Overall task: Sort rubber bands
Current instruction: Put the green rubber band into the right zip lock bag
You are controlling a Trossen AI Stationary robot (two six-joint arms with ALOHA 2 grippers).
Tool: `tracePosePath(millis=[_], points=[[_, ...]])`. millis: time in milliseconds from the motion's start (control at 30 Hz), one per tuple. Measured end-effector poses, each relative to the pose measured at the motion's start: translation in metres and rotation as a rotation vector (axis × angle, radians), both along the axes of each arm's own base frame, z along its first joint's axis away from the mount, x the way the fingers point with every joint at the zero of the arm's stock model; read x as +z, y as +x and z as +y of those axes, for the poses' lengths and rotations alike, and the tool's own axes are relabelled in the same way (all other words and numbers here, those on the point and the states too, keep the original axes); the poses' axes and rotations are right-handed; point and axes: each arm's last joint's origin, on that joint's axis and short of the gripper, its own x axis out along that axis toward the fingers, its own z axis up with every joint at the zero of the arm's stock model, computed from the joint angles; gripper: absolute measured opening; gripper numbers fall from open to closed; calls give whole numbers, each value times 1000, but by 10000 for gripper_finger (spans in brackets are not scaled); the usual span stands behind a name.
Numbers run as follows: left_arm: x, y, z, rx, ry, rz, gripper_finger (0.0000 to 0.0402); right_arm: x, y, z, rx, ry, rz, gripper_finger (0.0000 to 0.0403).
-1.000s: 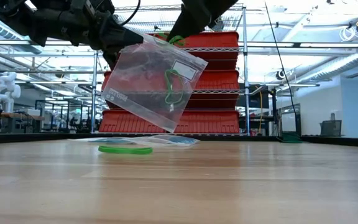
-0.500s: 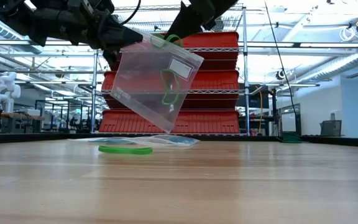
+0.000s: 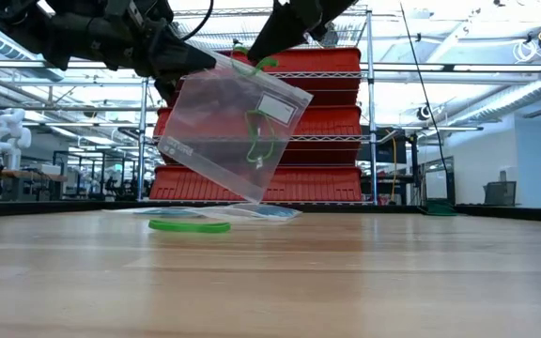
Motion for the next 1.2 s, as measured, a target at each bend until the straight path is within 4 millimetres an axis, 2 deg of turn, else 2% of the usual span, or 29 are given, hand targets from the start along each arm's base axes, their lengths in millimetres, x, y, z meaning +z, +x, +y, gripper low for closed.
tracePosePath(millis=[200, 667, 867, 1033, 1200], points=[[0, 0, 0, 0, -2, -4, 0, -1, 0, -2, -10, 16, 6, 0], [1, 0, 0, -8, -10, -12, 0, -3, 3, -23, 19, 136, 10, 0], [1, 0, 0, -10, -10, -13, 0, -16, 12, -34, 50, 252, 26, 1], [-1, 2, 0, -11, -12, -2, 0, -32, 18, -42, 30, 313, 63, 30], [-6, 7, 0, -16, -16, 13, 0, -22, 19, -47, -4, 341, 52, 85]])
